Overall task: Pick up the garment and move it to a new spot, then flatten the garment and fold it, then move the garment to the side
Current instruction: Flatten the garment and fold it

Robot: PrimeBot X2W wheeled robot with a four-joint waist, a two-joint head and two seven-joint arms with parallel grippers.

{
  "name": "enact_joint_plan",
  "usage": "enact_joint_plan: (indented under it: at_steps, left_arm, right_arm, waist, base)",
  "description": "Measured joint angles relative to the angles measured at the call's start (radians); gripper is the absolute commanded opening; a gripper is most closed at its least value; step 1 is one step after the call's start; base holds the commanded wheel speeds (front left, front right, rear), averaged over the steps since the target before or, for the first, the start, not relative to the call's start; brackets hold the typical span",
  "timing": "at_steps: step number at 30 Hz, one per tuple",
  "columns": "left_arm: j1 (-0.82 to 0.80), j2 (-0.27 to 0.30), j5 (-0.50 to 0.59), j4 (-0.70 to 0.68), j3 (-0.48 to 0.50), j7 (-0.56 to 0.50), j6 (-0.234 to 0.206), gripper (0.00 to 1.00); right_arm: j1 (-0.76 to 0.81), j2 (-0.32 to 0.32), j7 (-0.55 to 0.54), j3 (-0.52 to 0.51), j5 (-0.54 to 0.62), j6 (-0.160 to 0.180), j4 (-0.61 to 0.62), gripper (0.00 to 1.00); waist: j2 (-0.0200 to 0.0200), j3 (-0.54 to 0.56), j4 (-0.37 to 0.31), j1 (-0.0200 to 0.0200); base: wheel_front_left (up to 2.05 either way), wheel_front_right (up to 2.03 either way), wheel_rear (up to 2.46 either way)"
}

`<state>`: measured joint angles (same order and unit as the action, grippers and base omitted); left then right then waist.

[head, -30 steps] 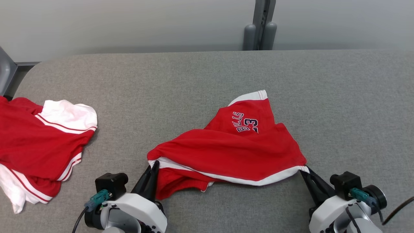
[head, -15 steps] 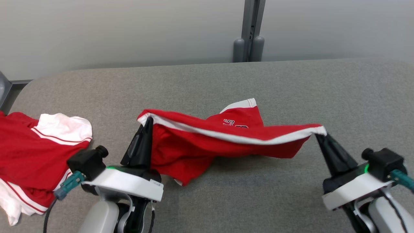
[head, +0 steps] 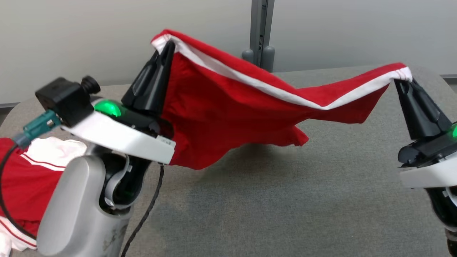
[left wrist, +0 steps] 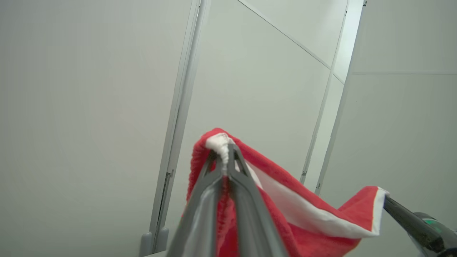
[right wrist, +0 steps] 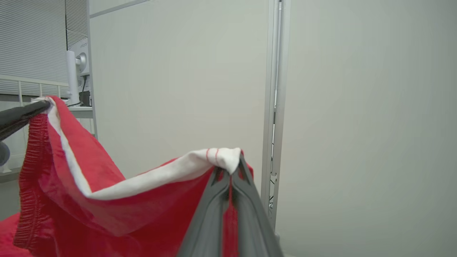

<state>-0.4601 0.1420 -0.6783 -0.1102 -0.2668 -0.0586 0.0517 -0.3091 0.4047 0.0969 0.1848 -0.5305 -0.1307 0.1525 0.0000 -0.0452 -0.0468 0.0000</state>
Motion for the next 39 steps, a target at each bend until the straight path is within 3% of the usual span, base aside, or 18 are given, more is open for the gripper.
enact_joint_plan:
  at_steps: [7, 14, 20, 26, 31, 39]
  left_arm:
    - [-0.239, 0.021, -0.03, 0.05, 0.017, -0.106, 0.01, 0.0]
    - [-0.566, 0.037, -0.048, 0.263, 0.064, -0.164, 0.0, 0.0]
    - [-0.856, 0.072, 0.032, 0.462, 0.055, -0.091, 0.032, 0.0]
    - [-1.044, 0.111, 0.092, 0.618, 0.016, 0.039, 0.065, 0.0]
    - [-1.037, 0.143, 0.117, 0.823, -0.042, 0.151, 0.074, 0.0]
    - [-0.896, 0.157, -0.014, 0.872, -0.128, 0.202, 0.078, 0.0]
  right_arm:
    - [-0.143, 0.011, -0.073, -0.001, -0.028, 0.0, 0.034, 0.0]
    - [-0.521, -0.01, -0.06, 0.073, -0.032, 0.0, -0.182, 0.0]
    - [-0.872, -0.099, 0.047, 0.1, 0.016, 0.0, -0.388, 0.0]
    - [-1.037, -0.187, 0.14, 0.099, 0.058, 0.0, -0.535, 0.0]
    - [-0.981, -0.284, 0.162, 0.192, 0.044, 0.0, -0.61, 0.0]
    - [-0.824, -0.28, 0.163, 0.244, 0.03, 0.0, -0.528, 0.0]
  waist:
    - [0.0, -0.055, -0.021, 0.0]
    - [0.0, -0.196, -0.058, 0.0]
    - [0.0, -0.344, -0.105, 0.0]
    - [0.0, -0.46, -0.155, 0.0001]
    - [0.0, -0.576, -0.213, 0.0002]
    - [0.0, -0.614, -0.241, 0.0001]
  base:
    - [0.0, 0.0, 0.0]
    - [0.0, 0.0, 0.0]
    - [0.0, 0.0, 0.0]
    - [0.0, 0.0, 0.0]
    - [0.0, 0.0, 0.0]
    - [0.0, 0.0, 0.0]
